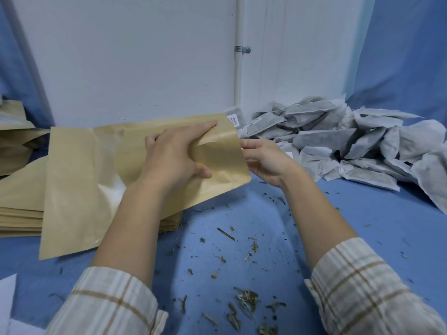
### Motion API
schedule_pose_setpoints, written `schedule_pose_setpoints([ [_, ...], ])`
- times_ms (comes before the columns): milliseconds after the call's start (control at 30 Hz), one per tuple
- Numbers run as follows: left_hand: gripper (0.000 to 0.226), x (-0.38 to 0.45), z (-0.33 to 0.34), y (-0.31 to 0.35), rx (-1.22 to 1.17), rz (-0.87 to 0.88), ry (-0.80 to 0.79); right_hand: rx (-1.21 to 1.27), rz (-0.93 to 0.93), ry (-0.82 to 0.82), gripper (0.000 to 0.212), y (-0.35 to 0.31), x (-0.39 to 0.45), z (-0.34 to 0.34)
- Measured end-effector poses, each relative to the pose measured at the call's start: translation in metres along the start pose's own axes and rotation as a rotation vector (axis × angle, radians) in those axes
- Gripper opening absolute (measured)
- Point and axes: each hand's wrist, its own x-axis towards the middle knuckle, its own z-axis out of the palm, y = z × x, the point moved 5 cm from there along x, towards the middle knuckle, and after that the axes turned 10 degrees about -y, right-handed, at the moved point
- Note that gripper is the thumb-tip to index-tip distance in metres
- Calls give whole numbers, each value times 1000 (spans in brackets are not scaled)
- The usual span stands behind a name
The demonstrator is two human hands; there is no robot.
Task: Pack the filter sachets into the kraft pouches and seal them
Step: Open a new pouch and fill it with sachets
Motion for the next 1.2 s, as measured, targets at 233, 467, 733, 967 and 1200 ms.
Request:
schedule_pose_setpoints([
  [233,99,-2,4,4,-110,28,-136,-354,27,-4,27,2,4,10],
  [467,94,1,23,8,104,79,-248,-472,291,-195,22,36,3,16],
  [733,98,2,19,-1,91,29,-175,-1366,280,638,31,33,-11,-74],
  [967,99,-1,18,2,92,18,-207,-1554,644,400,63,62,-7,-95],
  [1200,100,-1,17,-1,78,7,-178,-917,-215,1086,35,9,-29,-73],
])
